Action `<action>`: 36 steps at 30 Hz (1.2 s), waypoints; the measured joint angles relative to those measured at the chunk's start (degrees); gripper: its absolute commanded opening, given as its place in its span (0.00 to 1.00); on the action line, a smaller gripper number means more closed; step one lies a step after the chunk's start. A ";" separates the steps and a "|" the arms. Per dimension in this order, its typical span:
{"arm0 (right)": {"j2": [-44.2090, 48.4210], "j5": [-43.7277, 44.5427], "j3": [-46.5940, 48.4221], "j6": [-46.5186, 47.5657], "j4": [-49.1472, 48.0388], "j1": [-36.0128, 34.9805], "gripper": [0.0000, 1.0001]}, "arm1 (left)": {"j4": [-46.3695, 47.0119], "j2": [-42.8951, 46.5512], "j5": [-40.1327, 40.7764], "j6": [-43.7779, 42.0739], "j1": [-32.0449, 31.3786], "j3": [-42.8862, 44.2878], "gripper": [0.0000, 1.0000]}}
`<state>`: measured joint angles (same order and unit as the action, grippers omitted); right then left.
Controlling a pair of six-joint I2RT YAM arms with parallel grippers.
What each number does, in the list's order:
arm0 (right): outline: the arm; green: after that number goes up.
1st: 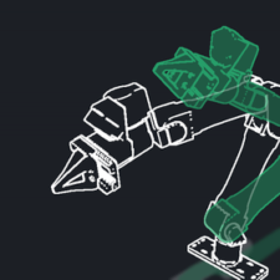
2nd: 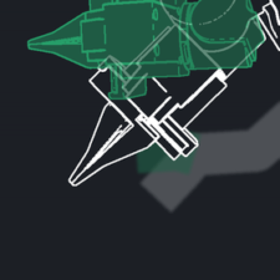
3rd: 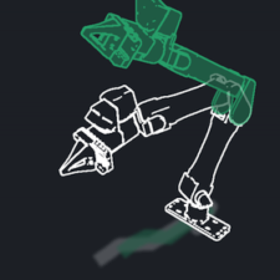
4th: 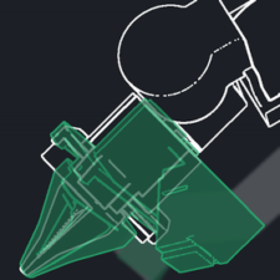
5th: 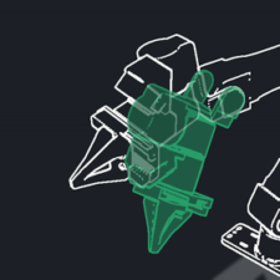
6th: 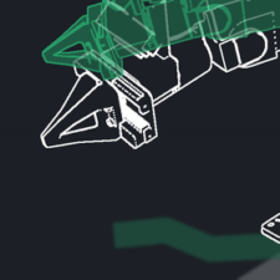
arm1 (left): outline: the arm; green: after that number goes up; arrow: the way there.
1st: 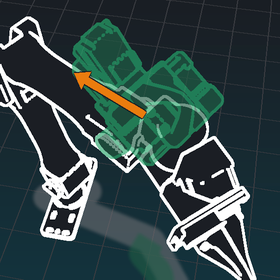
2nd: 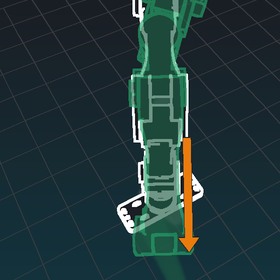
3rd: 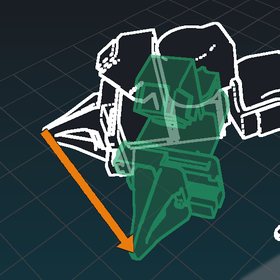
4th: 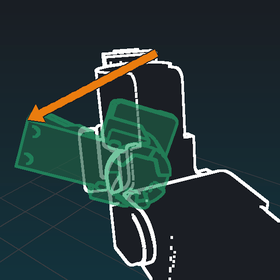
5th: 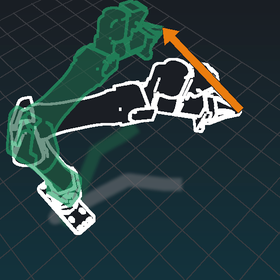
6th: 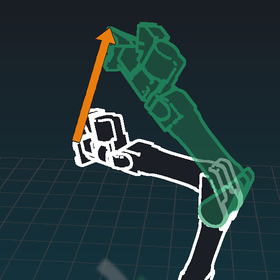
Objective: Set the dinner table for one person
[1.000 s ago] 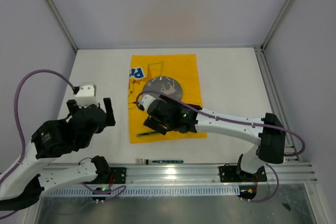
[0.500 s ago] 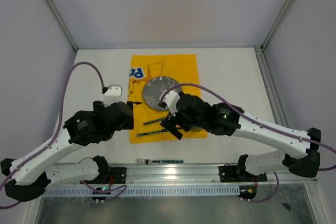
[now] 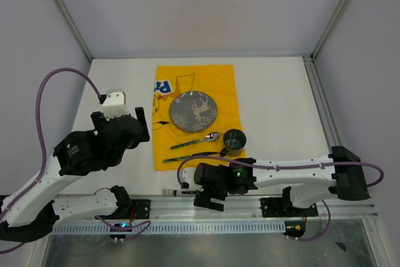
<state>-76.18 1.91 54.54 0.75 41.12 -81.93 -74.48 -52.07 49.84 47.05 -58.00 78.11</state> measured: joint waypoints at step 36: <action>-25.16 3.02 9.35 15.56 -17.00 -1.46 0.70 | -3.02 7.30 9.55 5.27 0.00 5.16 0.93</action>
<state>-101.34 4.93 63.90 16.32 24.12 -83.40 -77.49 -44.77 59.40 52.31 -58.00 83.26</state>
